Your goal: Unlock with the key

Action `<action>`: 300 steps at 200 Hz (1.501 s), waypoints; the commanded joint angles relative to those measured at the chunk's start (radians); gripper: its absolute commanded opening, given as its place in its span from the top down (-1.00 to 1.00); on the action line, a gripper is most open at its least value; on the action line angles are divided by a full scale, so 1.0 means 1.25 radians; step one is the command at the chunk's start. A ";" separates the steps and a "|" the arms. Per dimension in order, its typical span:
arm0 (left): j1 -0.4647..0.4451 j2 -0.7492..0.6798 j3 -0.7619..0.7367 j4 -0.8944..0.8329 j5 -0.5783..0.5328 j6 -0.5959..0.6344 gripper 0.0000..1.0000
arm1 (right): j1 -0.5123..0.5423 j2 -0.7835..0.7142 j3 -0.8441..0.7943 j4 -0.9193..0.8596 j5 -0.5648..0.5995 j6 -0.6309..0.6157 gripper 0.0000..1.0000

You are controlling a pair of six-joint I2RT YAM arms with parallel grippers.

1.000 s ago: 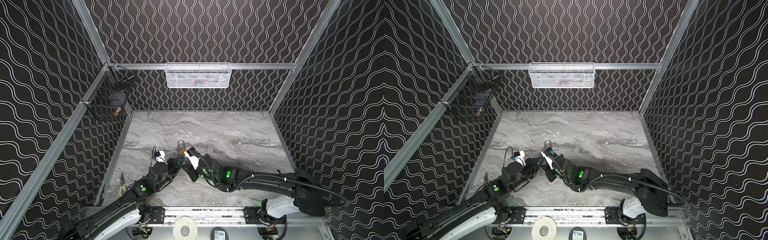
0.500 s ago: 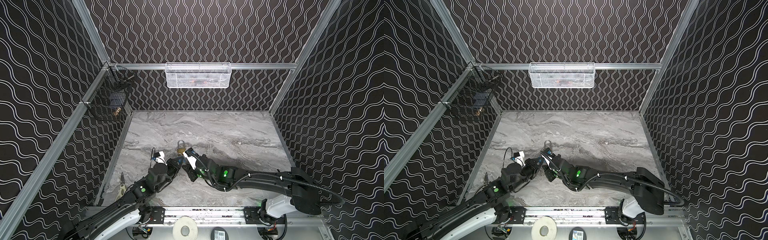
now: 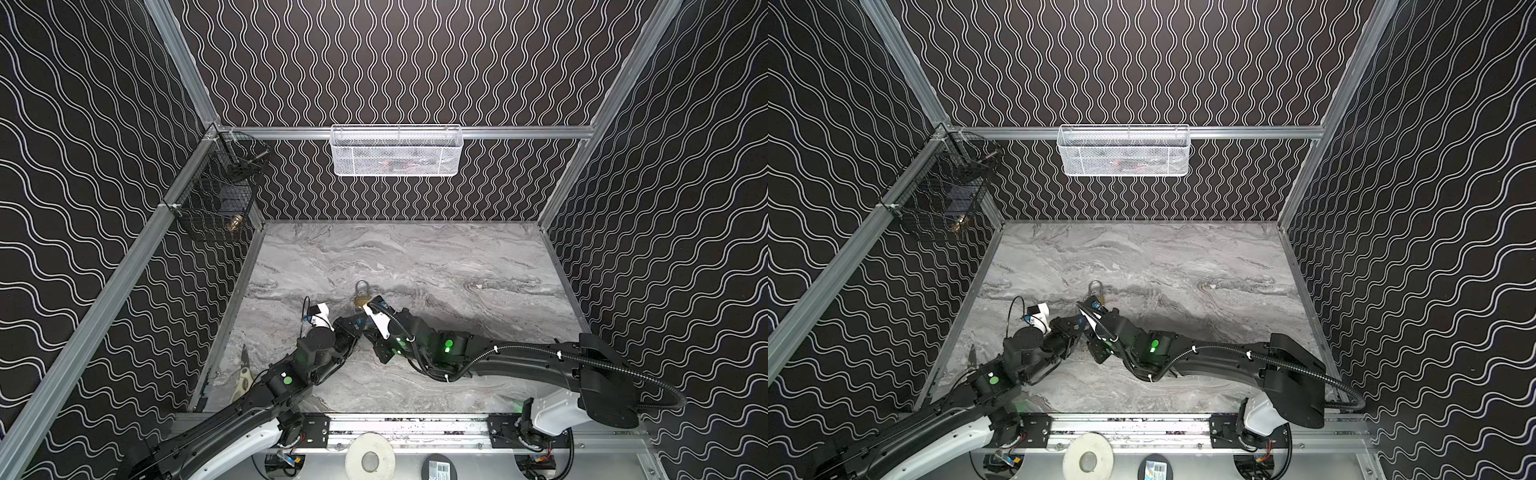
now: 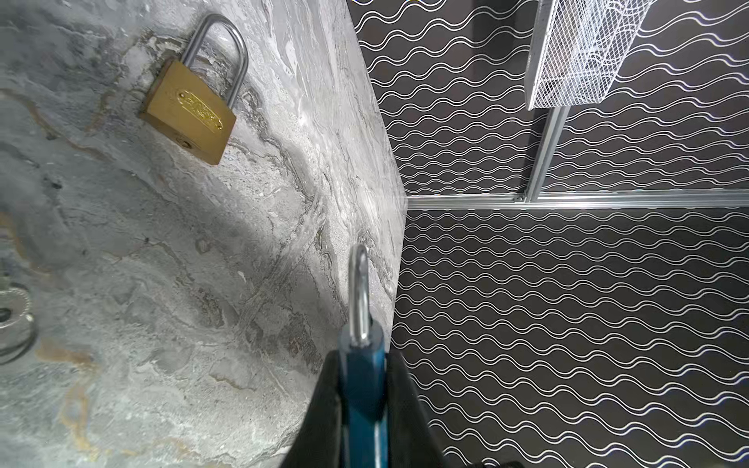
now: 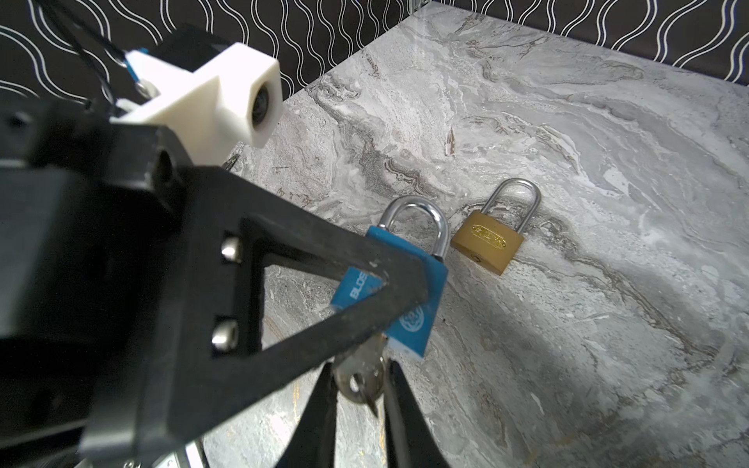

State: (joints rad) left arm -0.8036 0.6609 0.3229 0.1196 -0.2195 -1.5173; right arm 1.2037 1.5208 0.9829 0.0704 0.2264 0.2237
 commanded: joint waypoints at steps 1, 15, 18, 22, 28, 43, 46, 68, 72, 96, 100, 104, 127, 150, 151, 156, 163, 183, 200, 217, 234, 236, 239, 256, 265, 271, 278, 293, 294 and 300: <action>0.000 -0.002 -0.003 0.042 0.012 -0.007 1.00 | 0.000 -0.001 0.008 0.001 0.027 -0.001 0.67; 0.001 0.000 -0.004 0.041 0.011 -0.006 1.00 | 0.000 -0.008 0.008 0.004 0.026 0.000 0.72; 0.001 -0.001 -0.004 0.042 0.010 -0.005 1.00 | 0.000 -0.008 0.008 0.004 0.027 0.000 0.74; 0.001 -0.003 -0.004 0.042 0.011 -0.005 1.00 | 0.000 -0.010 0.008 0.005 0.029 0.001 0.76; 0.001 -0.004 -0.005 0.043 0.010 -0.004 1.00 | 0.000 -0.012 0.008 0.005 0.032 0.003 0.78; 0.001 -0.008 -0.003 0.044 0.009 0.002 1.00 | 0.000 -0.018 0.003 0.009 0.035 0.007 0.84; 0.001 -0.007 -0.002 0.045 0.009 0.004 1.00 | 0.000 -0.018 0.003 0.009 0.036 0.008 0.86; 0.001 -0.010 -0.010 0.068 0.006 0.017 1.00 | 0.000 -0.019 -0.001 0.010 0.041 0.016 1.00; 0.001 -0.011 -0.013 0.075 0.004 0.017 1.00 | 0.000 -0.019 -0.002 0.009 0.044 0.018 1.00; 0.001 -0.008 -0.022 0.097 0.004 0.012 1.00 | 0.000 -0.024 -0.008 0.017 0.045 0.028 1.00; 0.001 -0.008 -0.022 0.098 0.004 0.014 1.00 | 0.000 -0.024 -0.008 0.017 0.046 0.028 1.00; 0.001 -0.006 -0.022 0.099 0.004 0.015 1.00 | 0.000 -0.024 -0.006 0.017 0.046 0.028 1.00; 0.001 -0.002 -0.018 0.093 0.001 0.016 1.00 | 0.000 -0.026 -0.010 0.026 0.031 0.019 0.54; 0.001 -0.001 -0.010 0.080 -0.004 0.019 1.00 | 0.000 -0.026 -0.011 0.025 0.035 0.016 0.37; 0.000 -0.002 -0.009 0.080 -0.004 0.020 1.00 | 0.000 -0.026 -0.011 0.024 0.036 0.016 0.37; 0.000 0.000 -0.008 0.079 -0.003 0.021 1.00 | 0.000 -0.026 -0.011 0.023 0.038 0.015 0.37; 0.000 -0.001 -0.007 0.077 -0.002 0.022 1.00 | 0.000 -0.027 -0.011 0.023 0.039 0.011 0.37; 0.000 0.003 -0.014 0.092 0.002 0.018 1.00 | 0.000 -0.022 0.001 0.019 0.036 0.002 0.36; 0.000 0.007 -0.018 0.097 0.006 0.013 1.00 | 0.000 -0.016 0.008 0.016 0.029 -0.002 0.38; -0.001 0.015 -0.014 0.097 0.012 0.015 1.00 | 0.000 -0.008 0.008 0.012 0.026 -0.005 0.39; 0.000 0.022 -0.010 0.097 0.017 0.015 1.00 | 0.000 -0.003 0.036 0.013 0.024 -0.006 0.43; 0.000 0.022 -0.012 0.101 0.017 0.015 1.00 | 0.000 -0.001 0.037 0.013 0.024 -0.007 0.44; 0.000 0.024 -0.013 0.106 0.016 0.014 1.00 | 0.000 0.001 0.039 0.012 0.024 -0.006 0.44; -0.001 0.022 -0.019 0.120 0.015 0.009 1.00 | 0.000 0.010 0.044 0.007 0.022 -0.004 0.45; 0.000 0.019 -0.021 0.123 0.013 0.009 1.00 | 0.000 0.016 0.046 0.003 0.024 -0.002 0.45; -0.001 0.017 -0.022 0.129 0.014 0.007 1.00 | 0.000 0.020 0.047 0.001 0.024 -0.001 0.44; 0.000 0.016 -0.025 0.135 0.014 0.005 1.00 | 0.000 0.027 0.049 -0.005 0.025 -0.001 0.44; 0.000 0.017 -0.027 0.138 0.018 0.000 1.00 | 0.000 0.036 0.054 -0.010 0.029 0.003 0.45; -0.001 0.017 -0.027 0.137 0.019 0.000 1.00 | 0.000 0.037 0.055 -0.011 0.029 0.003 0.46; 0.000 0.018 -0.029 0.141 0.021 -0.002 1.00 | 0.000 0.037 0.057 -0.012 0.038 0.004 0.52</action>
State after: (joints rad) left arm -0.8036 0.6842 0.2913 0.2169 -0.2398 -1.5116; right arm 1.2037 1.5543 1.0367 0.0319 0.2573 0.2230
